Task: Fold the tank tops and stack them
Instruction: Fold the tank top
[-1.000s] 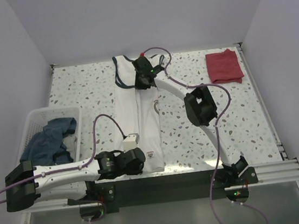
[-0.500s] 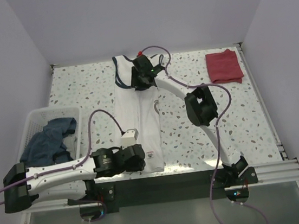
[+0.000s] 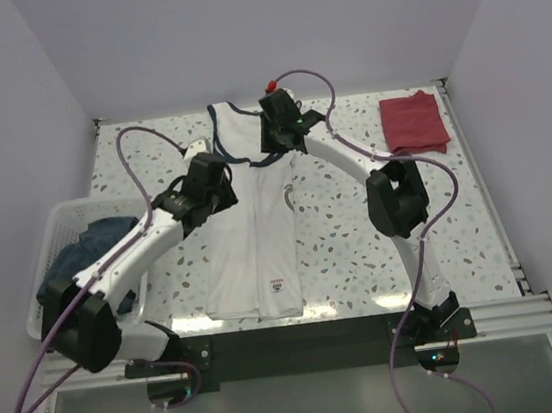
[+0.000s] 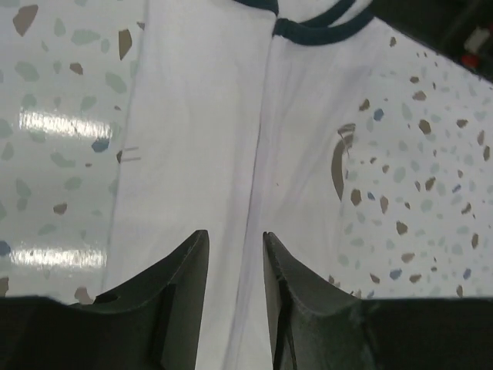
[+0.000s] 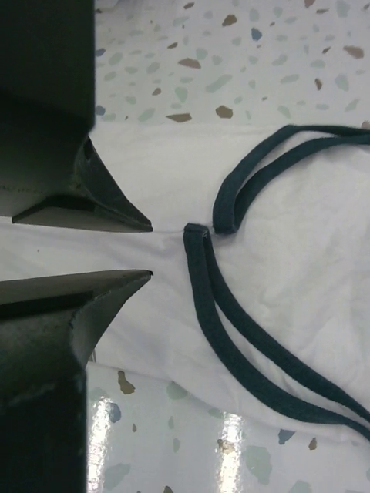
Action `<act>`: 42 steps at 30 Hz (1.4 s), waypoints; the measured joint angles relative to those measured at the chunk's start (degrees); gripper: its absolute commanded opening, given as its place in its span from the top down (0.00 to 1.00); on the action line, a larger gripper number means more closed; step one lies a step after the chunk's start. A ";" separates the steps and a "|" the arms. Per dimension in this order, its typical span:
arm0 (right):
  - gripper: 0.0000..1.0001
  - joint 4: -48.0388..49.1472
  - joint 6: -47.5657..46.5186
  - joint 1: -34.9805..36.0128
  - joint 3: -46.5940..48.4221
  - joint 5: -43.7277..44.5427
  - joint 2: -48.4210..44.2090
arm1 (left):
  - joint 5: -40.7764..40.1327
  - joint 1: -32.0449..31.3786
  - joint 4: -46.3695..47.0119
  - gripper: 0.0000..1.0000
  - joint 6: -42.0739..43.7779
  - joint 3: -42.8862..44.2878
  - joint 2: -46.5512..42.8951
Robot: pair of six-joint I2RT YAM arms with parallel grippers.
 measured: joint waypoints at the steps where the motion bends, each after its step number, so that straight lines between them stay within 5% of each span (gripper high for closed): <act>1: 0.73 -0.07 -0.37 -0.15 -0.79 0.00 0.17 | 0.83 1.86 1.99 0.64 1.40 1.25 3.61; 6: 0.76 -0.59 -1.68 -0.44 -1.66 -0.70 3.17 | 3.93 8.17 7.19 0.66 6.36 8.24 20.22; 18: 0.76 -2.64 -3.74 -1.36 0.59 -1.22 11.23 | 8.33 12.55 12.81 0.65 12.76 23.39 43.15; 27: 0.70 -5.03 -7.26 -5.66 16.17 -3.56 20.37 | 11.50 13.38 11.04 0.61 13.86 42.42 57.83; 31: 0.60 -4.48 -9.16 -7.67 23.71 -5.88 25.05 | 13.86 14.40 9.33 0.55 14.25 53.13 64.41; 32: 0.49 -3.69 -9.68 -8.22 24.61 -6.38 25.68 | 14.62 14.67 8.98 0.45 14.25 56.30 66.31; 35: 0.40 -0.28 -11.63 -9.75 25.18 -8.31 26.45 | 18.56 15.82 8.68 0.36 14.29 63.21 70.25; 42: 0.26 4.83 -14.95 -10.08 23.10 -8.83 25.70 | 23.58 17.88 14.38 0.26 14.29 59.32 68.39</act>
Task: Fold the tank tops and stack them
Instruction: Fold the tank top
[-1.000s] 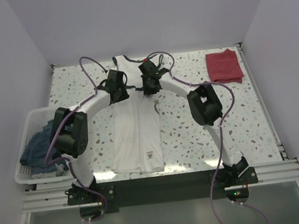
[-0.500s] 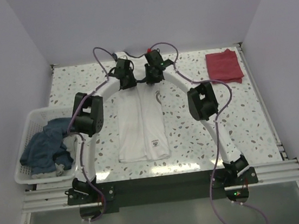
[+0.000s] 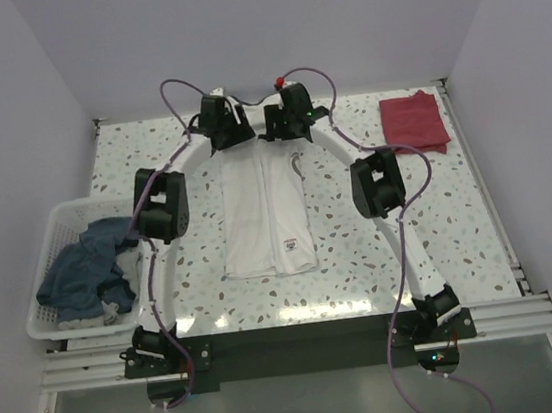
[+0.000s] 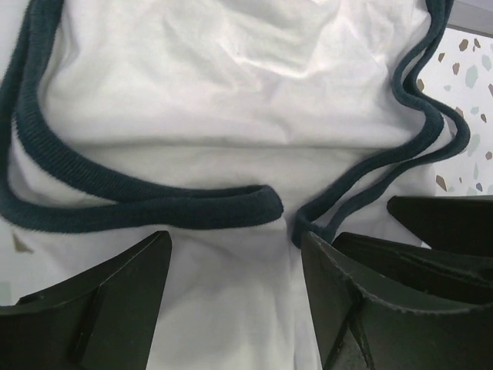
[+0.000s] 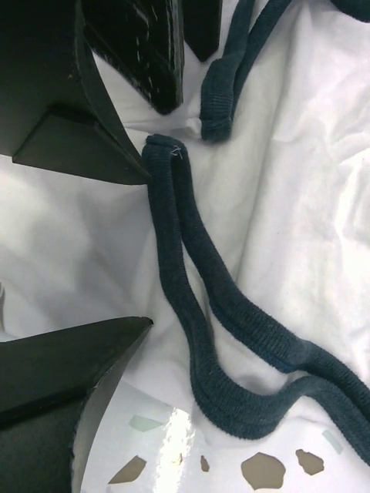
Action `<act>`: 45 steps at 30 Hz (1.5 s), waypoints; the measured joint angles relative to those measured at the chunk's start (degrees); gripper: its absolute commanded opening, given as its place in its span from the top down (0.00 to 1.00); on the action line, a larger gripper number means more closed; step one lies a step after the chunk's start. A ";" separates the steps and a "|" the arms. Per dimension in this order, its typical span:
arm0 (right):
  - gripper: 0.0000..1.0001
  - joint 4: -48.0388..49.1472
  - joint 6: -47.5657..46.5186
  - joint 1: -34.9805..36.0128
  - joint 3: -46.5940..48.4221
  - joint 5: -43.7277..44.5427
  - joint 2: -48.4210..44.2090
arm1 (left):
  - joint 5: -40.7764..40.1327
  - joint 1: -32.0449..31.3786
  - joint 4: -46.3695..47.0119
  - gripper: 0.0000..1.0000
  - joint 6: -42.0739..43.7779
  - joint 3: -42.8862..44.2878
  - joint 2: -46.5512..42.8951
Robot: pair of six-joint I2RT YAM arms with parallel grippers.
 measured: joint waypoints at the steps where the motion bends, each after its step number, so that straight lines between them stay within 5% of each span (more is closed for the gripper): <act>1: 0.24 0.13 -0.15 0.02 -0.76 0.09 -0.63 | 0.15 0.28 0.74 0.25 0.02 -1.90 -1.33; 5: 0.21 0.24 -0.07 -0.11 -6.23 0.33 -6.82 | 0.57 0.81 3.06 0.25 -0.13 -11.54 -11.19; 11: 0.21 -0.44 2.75 0.42 -23.76 2.78 -29.75 | -2.45 -0.02 6.99 0.35 -2.95 -34.51 -40.06; 19: 0.27 3.58 11.58 10.58 -73.05 8.39 -70.58 | -10.05 -8.07 4.61 0.42 -11.15 -74.27 -74.97; 26: 0.32 3.89 20.70 15.91 -98.90 7.43 -78.49 | -11.17 -10.34 -4.92 0.42 -17.14 -96.00 -94.25; 45: 0.35 20.81 41.59 25.64 -115.51 8.55 -86.44 | -7.56 -10.54 4.46 0.44 -21.79 -106.55 -98.20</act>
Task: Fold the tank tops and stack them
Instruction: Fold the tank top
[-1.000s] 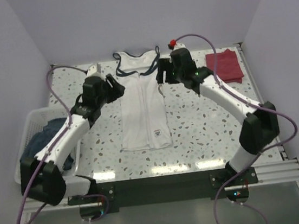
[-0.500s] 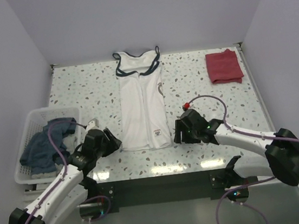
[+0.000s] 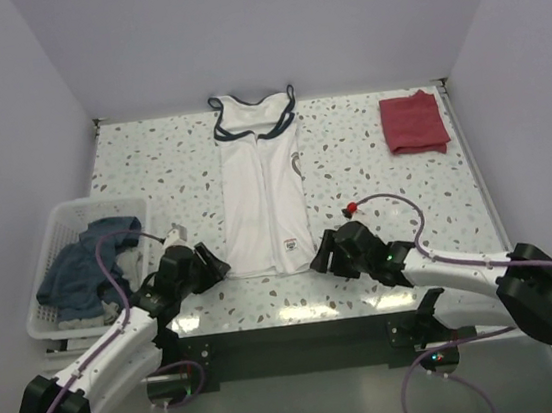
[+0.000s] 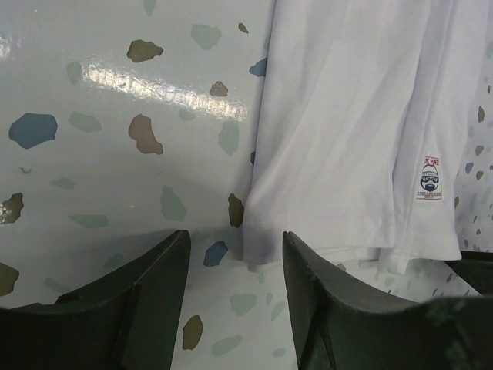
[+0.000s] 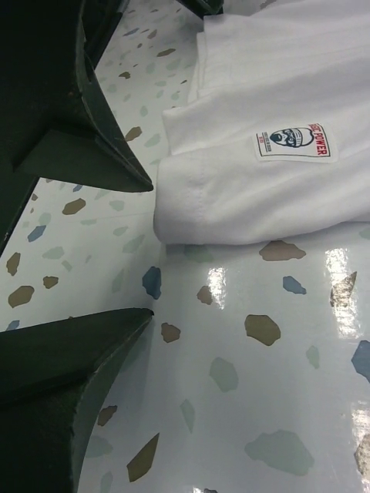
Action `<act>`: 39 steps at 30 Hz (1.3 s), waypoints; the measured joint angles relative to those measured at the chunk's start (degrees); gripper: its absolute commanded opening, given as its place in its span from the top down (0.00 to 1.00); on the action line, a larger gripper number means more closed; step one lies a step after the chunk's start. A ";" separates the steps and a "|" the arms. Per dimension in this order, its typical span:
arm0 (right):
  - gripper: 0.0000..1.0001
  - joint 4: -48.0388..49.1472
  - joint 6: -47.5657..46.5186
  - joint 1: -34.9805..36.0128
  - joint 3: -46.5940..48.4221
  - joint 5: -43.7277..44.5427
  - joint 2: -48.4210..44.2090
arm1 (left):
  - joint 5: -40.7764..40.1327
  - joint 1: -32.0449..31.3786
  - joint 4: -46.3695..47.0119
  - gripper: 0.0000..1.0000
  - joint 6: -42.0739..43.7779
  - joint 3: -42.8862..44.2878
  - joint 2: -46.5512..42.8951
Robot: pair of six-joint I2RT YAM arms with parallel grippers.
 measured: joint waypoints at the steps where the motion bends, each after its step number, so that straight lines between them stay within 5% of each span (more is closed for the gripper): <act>1: 0.34 0.87 0.61 0.09 -0.85 0.26 -0.72 | 0.09 0.00 0.28 0.44 0.00 -0.22 -0.15; 12: 0.33 0.52 3.85 0.52 -3.02 4.37 -10.29 | 1.51 0.00 6.21 0.49 -1.42 -1.66 2.67; 20: 0.36 -0.39 5.11 0.57 0.35 5.22 -1.86 | 1.97 0.00 8.92 0.53 -2.36 -2.12 4.37; 26: 0.50 0.24 5.46 1.29 2.64 5.27 4.87 | 2.19 0.00 11.13 0.56 -2.45 -2.58 5.70; 32: 0.53 2.78 5.88 3.69 3.15 5.49 7.21 | 2.60 0.00 14.27 0.62 -2.86 -3.72 6.82; 39: 0.76 2.97 6.01 4.44 2.71 5.51 7.85 | 3.15 -0.59 15.39 0.73 -3.17 -5.01 5.99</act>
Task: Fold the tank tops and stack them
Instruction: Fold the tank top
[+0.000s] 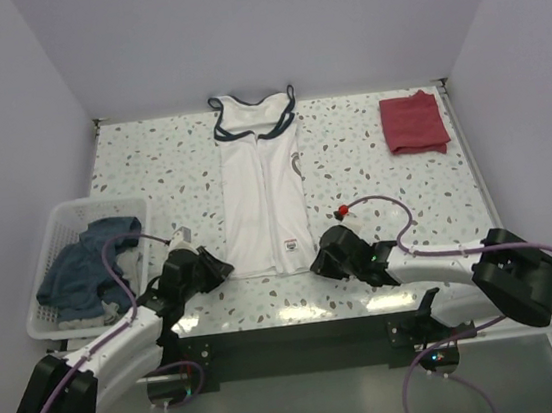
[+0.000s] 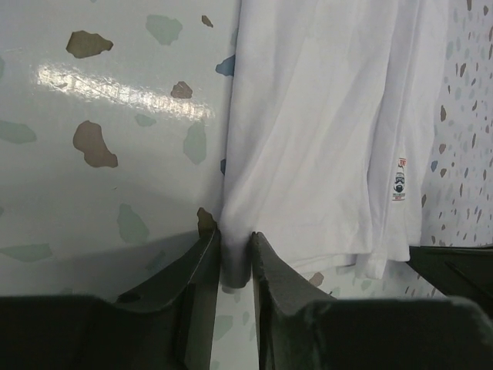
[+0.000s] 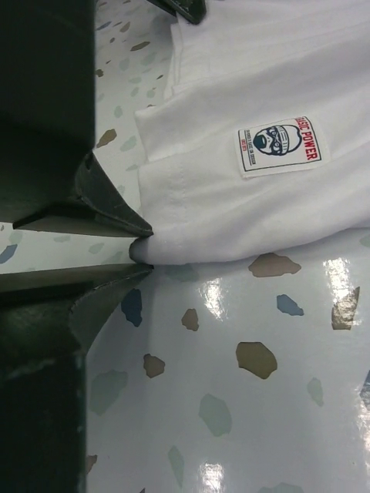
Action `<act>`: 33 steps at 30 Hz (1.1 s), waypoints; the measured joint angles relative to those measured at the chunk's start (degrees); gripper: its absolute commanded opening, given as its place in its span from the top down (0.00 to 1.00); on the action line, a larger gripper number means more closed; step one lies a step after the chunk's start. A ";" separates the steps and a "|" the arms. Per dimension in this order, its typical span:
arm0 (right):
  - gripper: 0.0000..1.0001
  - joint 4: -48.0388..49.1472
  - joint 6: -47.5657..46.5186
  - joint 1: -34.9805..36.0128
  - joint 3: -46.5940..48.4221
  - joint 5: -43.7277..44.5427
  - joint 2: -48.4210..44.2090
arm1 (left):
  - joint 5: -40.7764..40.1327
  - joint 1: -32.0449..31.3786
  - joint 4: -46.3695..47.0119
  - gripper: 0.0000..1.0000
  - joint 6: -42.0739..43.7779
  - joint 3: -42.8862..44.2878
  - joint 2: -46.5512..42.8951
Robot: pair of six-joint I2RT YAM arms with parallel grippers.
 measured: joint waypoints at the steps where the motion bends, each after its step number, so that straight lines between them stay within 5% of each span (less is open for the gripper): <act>1: 0.80 -0.04 -0.02 0.00 -0.09 0.02 -0.02 | 0.04 -0.24 -0.04 0.79 -0.09 -0.04 0.11; 6: 1.00 -0.96 -0.98 0.00 -0.02 0.02 0.04 | 0.02 -1.68 -0.09 1.00 -1.16 -0.24 0.92; 20: 1.00 -10.19 -4.24 2.49 0.02 0.74 -6.56 | -5.81 -15.56 -8.35 1.00 -8.33 -0.20 -5.27; 33: 1.00 -23.08 3.32 23.56 0.39 9.33 -14.12 | -14.80 -39.95 -28.46 1.00 -21.99 4.52 -11.19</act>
